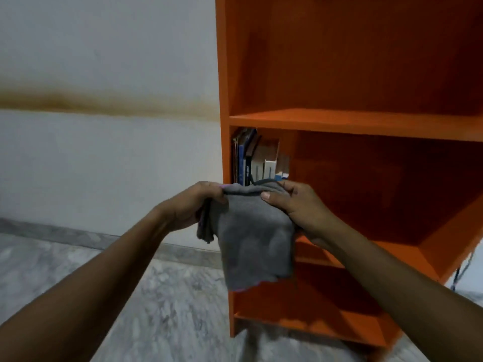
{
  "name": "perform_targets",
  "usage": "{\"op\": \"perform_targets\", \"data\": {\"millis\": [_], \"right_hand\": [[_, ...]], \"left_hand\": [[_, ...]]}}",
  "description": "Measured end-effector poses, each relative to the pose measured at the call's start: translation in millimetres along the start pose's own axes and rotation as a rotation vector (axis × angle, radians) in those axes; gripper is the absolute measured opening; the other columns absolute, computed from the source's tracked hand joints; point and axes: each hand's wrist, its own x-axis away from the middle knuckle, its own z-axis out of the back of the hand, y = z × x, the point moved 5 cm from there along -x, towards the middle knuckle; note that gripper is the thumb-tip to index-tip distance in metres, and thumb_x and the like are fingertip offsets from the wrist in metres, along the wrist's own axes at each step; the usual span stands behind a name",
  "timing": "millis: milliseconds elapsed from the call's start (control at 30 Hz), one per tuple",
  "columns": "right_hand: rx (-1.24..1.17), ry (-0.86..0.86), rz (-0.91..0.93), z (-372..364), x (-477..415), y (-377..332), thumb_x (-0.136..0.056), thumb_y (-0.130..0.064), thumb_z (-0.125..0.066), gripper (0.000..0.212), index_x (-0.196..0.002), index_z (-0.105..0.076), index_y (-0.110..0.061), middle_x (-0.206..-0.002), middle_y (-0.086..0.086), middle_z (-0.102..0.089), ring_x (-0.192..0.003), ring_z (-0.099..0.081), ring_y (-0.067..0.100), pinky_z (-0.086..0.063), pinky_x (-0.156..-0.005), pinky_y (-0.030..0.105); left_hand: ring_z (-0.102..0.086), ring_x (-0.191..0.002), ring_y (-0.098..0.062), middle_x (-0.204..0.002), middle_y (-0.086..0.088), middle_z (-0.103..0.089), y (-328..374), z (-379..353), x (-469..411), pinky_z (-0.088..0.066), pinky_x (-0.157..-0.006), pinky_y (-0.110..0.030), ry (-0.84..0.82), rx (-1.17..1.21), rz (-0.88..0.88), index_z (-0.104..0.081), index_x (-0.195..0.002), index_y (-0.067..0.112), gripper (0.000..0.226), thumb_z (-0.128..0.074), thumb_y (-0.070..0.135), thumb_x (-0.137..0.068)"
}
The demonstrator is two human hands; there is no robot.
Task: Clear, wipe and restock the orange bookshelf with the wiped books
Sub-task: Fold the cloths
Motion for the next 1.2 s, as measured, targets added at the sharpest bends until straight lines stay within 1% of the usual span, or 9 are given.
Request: {"op": "perform_targets", "data": {"millis": [233, 300, 367, 500, 633, 767, 967, 1067, 1200], "right_hand": [[0.076, -0.163, 0.057, -29.5, -29.3, -183.3, -0.091, 0.0, -0.072, 0.014, -0.1, -0.075, -0.01, -0.092, 0.005, -0.079, -0.084, -0.075, 0.015, -0.059, -0.071, 0.027], [0.103, -0.222, 0.078, -33.2, -37.1, -260.5, -0.091, 0.003, -0.07, 0.017, -0.099, -0.074, -0.011, -0.089, 0.002, -0.078, -0.082, -0.072, 0.008, -0.056, -0.072, 0.022], [0.154, -0.257, 0.121, -39.3, -41.2, -338.3, -0.09, 0.007, -0.069, 0.021, -0.098, -0.071, -0.012, -0.087, 0.0, -0.076, -0.079, -0.069, 0.004, -0.053, -0.072, 0.019], [0.22, -0.268, 0.268, -47.5, -54.7, -503.1, -0.087, 0.007, -0.071, 0.028, -0.107, -0.062, -0.01, -0.093, 0.02, -0.076, -0.083, -0.073, 0.024, -0.056, -0.075, 0.038], [0.098, -0.218, 0.31, -41.0, -67.5, -606.9, -0.087, -0.001, -0.075, 0.036, -0.11, -0.057, -0.022, -0.1, 0.026, -0.071, -0.08, -0.068, 0.025, -0.055, -0.068, 0.039], [0.168, -0.317, 0.241, -63.2, -74.4, -642.4, -0.096, -0.006, -0.066, 0.013, -0.109, -0.065, -0.004, -0.076, 0.004, -0.068, -0.067, -0.058, 0.013, -0.043, -0.056, 0.019], [0.136, 0.07, 0.33, -102.6, -144.9, -694.6, -0.097, -0.013, -0.068, 0.014, -0.084, -0.074, -0.015, -0.077, -0.004, -0.073, -0.067, -0.065, 0.005, -0.05, -0.061, 0.018], [0.274, 0.276, 0.353, -121.1, -200.2, -721.0, -0.097, -0.02, -0.067, 0.013, -0.088, -0.075, -0.018, -0.085, 0.0, -0.074, -0.07, -0.069, 0.015, -0.054, -0.065, 0.03], [0.312, 0.507, 0.289, -117.4, -260.1, -737.5, -0.094, -0.017, -0.065, 0.018, -0.078, -0.07, -0.023, -0.08, 0.002, -0.073, -0.056, -0.074, 0.02, -0.063, -0.062, 0.035]], "left_hand": [[-0.068, -0.081, -0.024, -0.086, -0.004, -0.075, 175.2, 78.2, 39.6, -0.053, -0.067, -0.025, 0.106, -0.242, 0.117, -0.074, -0.092, 0.012, 0.013, -0.066, 0.011, -0.082], [-0.07, -0.082, -0.022, -0.095, -0.003, -0.074, 247.7, 84.7, 53.5, -0.055, -0.066, -0.026, 0.002, -0.254, 0.137, -0.067, -0.114, 0.019, 0.035, -0.072, 0.004, -0.082], [-0.073, -0.098, -0.027, -0.113, -0.01, -0.073, 319.8, 81.1, 64.7, -0.061, -0.078, -0.036, -0.076, -0.199, 0.137, -0.057, -0.136, 0.024, 0.06, -0.075, -0.001, -0.084], [-0.07, -0.106, -0.027, -0.112, -0.016, -0.074, 475.7, 114.0, 74.8, -0.055, -0.1, -0.047, 0.06, -0.266, 0.02, -0.071, -0.12, 0.004, 0.033, -0.076, 0.008, -0.088], [-0.068, -0.093, -0.022, -0.1, -0.013, -0.074, 606.5, 159.9, 87.5, -0.056, -0.085, -0.034, 0.195, -0.213, -0.112, -0.072, -0.115, -0.002, 0.027, -0.071, 0.011, -0.091], [-0.063, -0.079, -0.015, -0.085, -0.002, -0.068, 692.9, 201.8, 99.5, -0.049, -0.067, -0.024, 0.304, -0.213, -0.232, -0.071, -0.104, 0.006, 0.014, -0.065, 0.01, -0.092], [-0.065, -0.079, -0.021, -0.087, 0.0, -0.073, 704.7, 311.7, 96.4, -0.053, -0.066, -0.029, 0.733, -0.571, -0.362, -0.065, -0.103, 0.022, 0.03, -0.062, 0.0, -0.082], [-0.067, -0.094, -0.005, -0.101, 0.007, -0.071, 687.2, 352.0, 69.5, -0.053, -0.081, -0.017, 0.682, -0.728, -0.521, -0.062, -0.121, 0.03, 0.051, -0.063, 0.0, -0.08], [-0.068, -0.092, -0.008, -0.097, 0.01, -0.073, 683.5, 372.9, 3.3, -0.055, -0.087, -0.034, 0.625, -0.768, -0.69, -0.078, -0.106, 0.03, 0.033, -0.067, 0.019, -0.077]]}}
